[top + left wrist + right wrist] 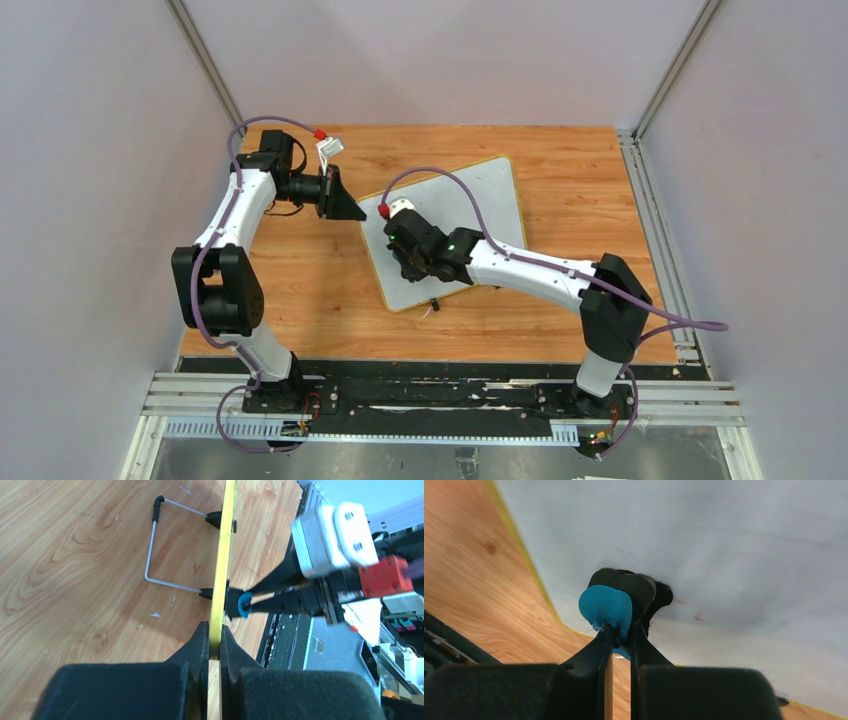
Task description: Erase the whiteboard
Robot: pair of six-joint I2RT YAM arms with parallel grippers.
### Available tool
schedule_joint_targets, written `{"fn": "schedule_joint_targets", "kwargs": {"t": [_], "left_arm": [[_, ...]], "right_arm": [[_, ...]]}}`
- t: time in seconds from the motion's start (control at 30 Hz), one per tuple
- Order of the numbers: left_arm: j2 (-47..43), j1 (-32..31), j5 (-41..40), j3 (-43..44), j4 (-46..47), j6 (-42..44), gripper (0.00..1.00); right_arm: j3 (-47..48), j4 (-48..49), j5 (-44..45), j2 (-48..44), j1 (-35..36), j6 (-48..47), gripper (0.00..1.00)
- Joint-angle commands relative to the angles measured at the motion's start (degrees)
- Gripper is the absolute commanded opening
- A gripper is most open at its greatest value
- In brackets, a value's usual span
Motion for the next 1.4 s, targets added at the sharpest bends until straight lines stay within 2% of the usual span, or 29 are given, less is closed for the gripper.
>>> {"fn": "schedule_joint_targets", "kwargs": {"t": [0.0,0.17,0.33,0.63,0.87,1.13,1.37], "left_arm": [[-0.8,-1.5,-3.8,0.0,-1.8,3.0,0.00],[-0.8,-1.5,-3.8,-0.1,-1.8,3.0,0.00],[-0.7,-1.5,-3.6,0.0,-1.9,3.0,0.00],[-1.0,-1.6,-4.0,-0.1,-1.8,2.8,0.00],[-0.7,-1.6,-3.7,0.3,-1.9,2.6,0.00],[-0.6,-1.7,-3.7,0.2,-1.9,2.7,0.00],[-0.8,-1.7,-3.8,0.3,-1.9,2.7,0.00]], "right_arm": [[-4.8,-1.1,3.9,-5.3,-4.4,1.0,0.00],[-9.0,-1.4,6.6,-10.4,-8.6,0.7,0.00],[-7.9,-1.4,5.4,-10.4,-9.1,-0.5,0.01],[1.1,-1.1,2.8,-1.6,-3.1,-0.5,0.01],[4.8,-1.0,0.2,1.6,0.6,-0.5,0.01],[3.5,-1.5,1.0,1.9,1.2,0.0,0.01],[-3.8,-2.0,3.3,-3.2,-3.6,1.9,0.01]]}}
